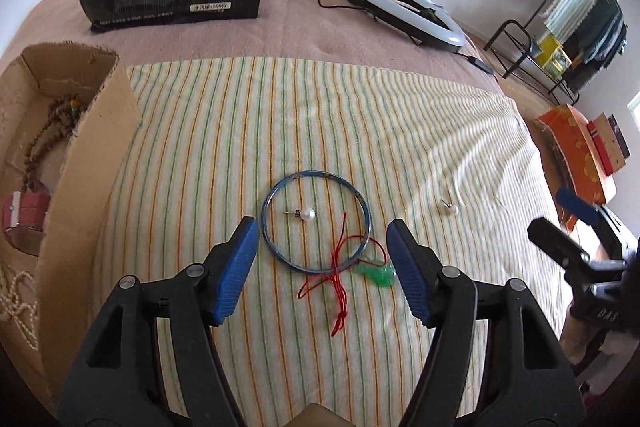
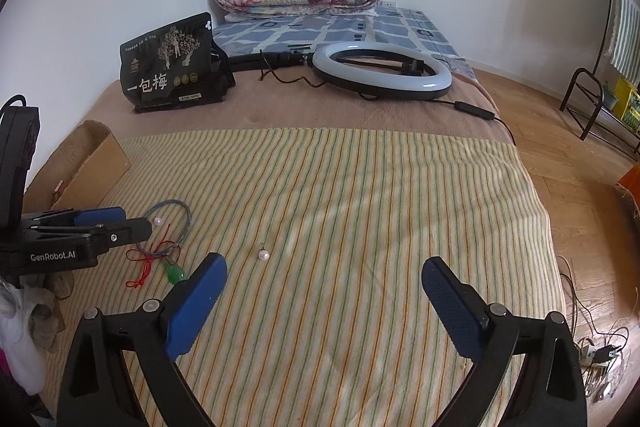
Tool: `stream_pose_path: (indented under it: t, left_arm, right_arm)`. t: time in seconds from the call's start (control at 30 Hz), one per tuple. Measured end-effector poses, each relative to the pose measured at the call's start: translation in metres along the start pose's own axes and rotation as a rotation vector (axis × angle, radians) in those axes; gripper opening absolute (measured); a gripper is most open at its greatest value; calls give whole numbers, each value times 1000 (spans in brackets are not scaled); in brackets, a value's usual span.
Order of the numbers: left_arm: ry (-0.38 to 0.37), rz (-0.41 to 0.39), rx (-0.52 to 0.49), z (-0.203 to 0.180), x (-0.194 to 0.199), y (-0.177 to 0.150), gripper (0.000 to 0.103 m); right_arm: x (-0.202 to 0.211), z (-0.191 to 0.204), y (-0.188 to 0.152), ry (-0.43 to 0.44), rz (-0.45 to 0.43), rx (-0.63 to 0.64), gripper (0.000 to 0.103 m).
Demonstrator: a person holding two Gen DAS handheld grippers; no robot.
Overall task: Organize jewelry
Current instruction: 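Move the left gripper to the blue bangle while the right gripper approaches a pearl earring, then grasp the blue bangle with the left gripper while the right gripper grasps the pearl earring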
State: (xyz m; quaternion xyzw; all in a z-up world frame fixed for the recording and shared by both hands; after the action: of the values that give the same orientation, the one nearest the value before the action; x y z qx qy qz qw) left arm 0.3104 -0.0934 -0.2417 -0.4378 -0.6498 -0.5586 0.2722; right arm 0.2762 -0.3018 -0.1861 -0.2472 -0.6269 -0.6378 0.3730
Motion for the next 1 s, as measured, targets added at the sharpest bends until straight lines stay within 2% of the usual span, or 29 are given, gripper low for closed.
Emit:
stream_pose_path:
  t: [0.23,0.37,0.6,1.0]
  left_arm:
    - [-24,28,83,5,-20,6,70]
    - [-13,30,69,2,-27,8,73]
    - [110,9,-20,-5,-29,5,73]
    - [246,13,-104,-12,-36,1,79]
  right_arm:
    - [-10,-1,-2,17,15,-16,97]
    - [-16,-1,-5,26,29,-10,92]
    - [-24,-7,-12,38,57,-28,88]
    - [-24,-6,-12,52,61,-38,88]
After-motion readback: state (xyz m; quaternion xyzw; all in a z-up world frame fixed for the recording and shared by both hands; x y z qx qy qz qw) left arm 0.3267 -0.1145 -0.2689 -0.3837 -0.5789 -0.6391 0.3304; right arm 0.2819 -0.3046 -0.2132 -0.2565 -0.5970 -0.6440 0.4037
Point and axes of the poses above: each gripper's, at about its wrist camera, not at the fingertips, and x roughly against the way its jaws point, z to its left, y to its top, the point moved 8 cm from there along -x, roughly the way its jaws point, and after that the axes turned 6 degrees about -x, right-handed, at the moved point
